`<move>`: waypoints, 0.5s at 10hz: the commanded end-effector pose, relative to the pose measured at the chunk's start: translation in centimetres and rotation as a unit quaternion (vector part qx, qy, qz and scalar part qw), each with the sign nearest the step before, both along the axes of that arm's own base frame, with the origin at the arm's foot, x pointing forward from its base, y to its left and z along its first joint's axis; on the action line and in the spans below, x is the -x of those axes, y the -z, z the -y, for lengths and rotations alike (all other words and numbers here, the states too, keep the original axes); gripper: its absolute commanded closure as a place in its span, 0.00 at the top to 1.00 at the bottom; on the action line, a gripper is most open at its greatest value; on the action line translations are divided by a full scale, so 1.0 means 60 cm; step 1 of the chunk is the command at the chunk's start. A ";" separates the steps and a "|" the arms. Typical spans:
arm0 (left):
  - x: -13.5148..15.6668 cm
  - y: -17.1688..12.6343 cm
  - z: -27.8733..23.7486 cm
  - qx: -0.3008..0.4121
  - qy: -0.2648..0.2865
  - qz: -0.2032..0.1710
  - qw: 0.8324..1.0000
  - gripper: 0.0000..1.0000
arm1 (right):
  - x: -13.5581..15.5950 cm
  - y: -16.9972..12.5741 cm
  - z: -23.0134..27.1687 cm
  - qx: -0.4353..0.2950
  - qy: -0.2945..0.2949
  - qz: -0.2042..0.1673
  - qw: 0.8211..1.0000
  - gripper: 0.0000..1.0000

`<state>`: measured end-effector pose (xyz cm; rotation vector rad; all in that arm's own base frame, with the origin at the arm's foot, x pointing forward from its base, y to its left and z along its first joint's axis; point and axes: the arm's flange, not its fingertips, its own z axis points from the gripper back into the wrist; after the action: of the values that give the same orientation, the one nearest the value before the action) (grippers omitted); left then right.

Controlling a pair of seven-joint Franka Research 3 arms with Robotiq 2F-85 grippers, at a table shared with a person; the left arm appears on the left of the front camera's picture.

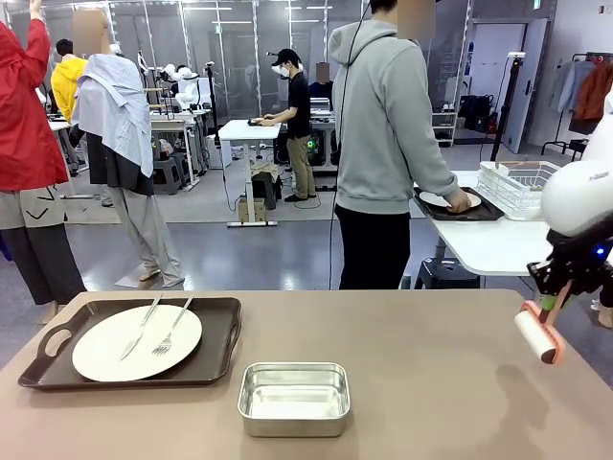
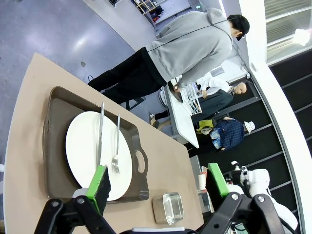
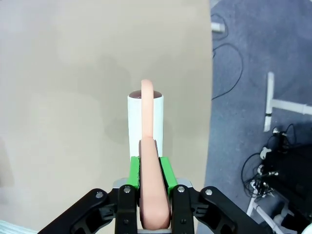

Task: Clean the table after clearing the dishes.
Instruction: When the left (or right) Handle tray is removed, use the left hand (or right hand) to clean the left (or right) side of the table with the Lint Roller.

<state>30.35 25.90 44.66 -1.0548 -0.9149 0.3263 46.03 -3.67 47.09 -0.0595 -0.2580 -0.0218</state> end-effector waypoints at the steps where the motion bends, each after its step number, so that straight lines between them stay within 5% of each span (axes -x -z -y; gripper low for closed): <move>1: -0.001 -0.003 -0.005 0.004 0.001 0.013 1.000 1.00 | 0.064 -0.027 -0.015 0.015 -0.001 0.045 0.999 0.22; 2: -0.001 -0.003 -0.005 0.004 0.001 0.013 1.000 1.00 | 0.072 -0.028 -0.017 0.020 -0.009 0.019 1.000 0.22; 3: -0.001 -0.003 -0.005 0.004 0.001 0.013 1.000 1.00 | 0.028 -0.028 -0.003 0.003 -0.002 0.020 1.000 0.22; 5: -0.001 -0.003 -0.005 0.004 0.001 0.013 1.000 1.00 | 0.028 -0.028 -0.003 0.003 -0.002 0.020 1.000 0.22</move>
<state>30.36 25.89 44.66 -1.0550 -0.9145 0.3260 43.48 -3.40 48.75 -0.0702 -0.2924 -0.0129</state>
